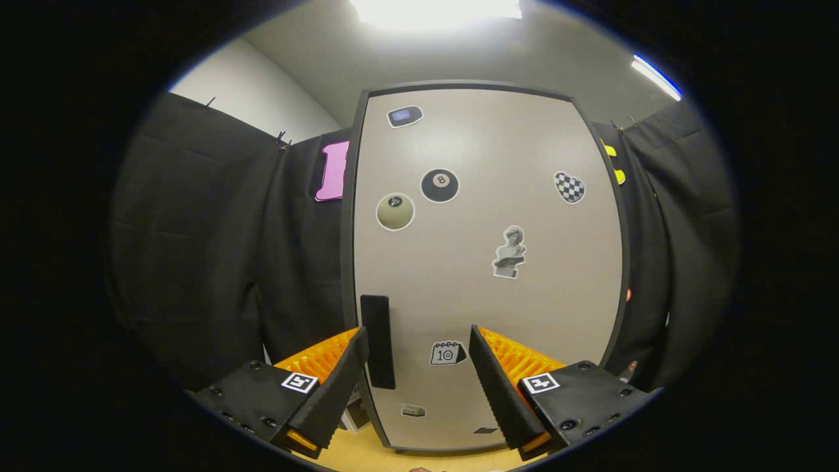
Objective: Open the shoe cabinet door, grab the shoes and put them into the shoe cabinet, then close the shoe cabinet door.
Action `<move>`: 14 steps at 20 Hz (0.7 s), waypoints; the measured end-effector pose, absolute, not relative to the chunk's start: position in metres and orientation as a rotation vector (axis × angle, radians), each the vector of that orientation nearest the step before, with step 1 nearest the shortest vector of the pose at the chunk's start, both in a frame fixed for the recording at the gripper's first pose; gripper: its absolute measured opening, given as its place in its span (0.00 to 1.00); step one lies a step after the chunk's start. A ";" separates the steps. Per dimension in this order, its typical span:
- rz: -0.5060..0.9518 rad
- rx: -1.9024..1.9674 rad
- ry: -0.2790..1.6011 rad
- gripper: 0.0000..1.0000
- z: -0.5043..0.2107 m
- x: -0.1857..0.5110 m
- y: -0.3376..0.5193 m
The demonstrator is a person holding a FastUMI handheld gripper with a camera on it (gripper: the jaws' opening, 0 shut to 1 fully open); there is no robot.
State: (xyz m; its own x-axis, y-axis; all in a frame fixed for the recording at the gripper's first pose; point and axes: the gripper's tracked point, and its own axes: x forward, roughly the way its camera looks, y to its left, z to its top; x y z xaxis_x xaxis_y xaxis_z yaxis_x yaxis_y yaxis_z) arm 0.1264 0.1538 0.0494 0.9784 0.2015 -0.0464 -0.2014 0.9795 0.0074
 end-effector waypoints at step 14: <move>0.179 -0.036 0.145 0.97 0.006 0.181 0.191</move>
